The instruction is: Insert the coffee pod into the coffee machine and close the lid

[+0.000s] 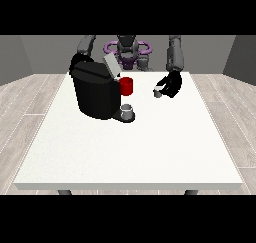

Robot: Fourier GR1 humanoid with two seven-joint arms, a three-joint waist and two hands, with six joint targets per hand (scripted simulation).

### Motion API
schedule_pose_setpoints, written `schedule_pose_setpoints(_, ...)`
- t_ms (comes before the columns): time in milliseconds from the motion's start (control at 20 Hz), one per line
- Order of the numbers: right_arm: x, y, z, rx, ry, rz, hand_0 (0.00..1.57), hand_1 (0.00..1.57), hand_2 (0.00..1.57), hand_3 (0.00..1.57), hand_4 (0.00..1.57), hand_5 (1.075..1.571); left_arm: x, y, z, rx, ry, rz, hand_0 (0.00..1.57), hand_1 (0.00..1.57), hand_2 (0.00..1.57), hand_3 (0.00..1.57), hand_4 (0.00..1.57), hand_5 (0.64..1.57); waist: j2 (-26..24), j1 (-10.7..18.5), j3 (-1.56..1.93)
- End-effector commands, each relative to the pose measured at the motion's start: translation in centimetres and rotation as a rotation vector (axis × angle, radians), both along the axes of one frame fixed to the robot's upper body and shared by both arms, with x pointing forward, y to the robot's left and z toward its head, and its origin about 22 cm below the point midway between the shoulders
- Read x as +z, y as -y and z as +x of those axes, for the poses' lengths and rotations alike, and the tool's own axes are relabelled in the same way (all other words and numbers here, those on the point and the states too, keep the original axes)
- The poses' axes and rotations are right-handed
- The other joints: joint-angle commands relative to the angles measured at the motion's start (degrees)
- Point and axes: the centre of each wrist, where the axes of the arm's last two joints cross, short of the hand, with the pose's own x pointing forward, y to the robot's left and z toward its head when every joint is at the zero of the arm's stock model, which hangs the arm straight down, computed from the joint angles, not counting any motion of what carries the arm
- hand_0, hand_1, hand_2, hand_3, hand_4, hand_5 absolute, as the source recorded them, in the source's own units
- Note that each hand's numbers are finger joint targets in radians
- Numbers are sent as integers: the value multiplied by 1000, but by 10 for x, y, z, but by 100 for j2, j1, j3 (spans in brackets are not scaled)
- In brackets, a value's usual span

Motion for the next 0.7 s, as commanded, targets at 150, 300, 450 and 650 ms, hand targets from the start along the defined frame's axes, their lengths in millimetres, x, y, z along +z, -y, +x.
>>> schedule_pose_setpoints(150,-18,5,1,-3,-13,23,0,0,0,0,429,1571,65,25,35,-113,71,-28,1323,1323,1383,1352,581,1571,-39,-14,1)
schedule_pose_setpoints(300,-24,29,3,-55,-118,33,0,0,0,0,459,1571,63,46,33,-183,6,-35,1258,1258,1321,1297,529,1571,-590,297,2)
schedule_pose_setpoints(450,-39,6,-5,-30,-68,7,0,0,0,0,490,1571,102,50,48,-209,89,-21,1252,1252,1329,1292,573,1571,-320,130,2)
schedule_pose_setpoints(650,-23,34,8,-1,-74,7,0,0,0,0,443,1571,119,53,53,-182,58,-31,1253,1253,1328,1281,537,1571,-398,75,1)
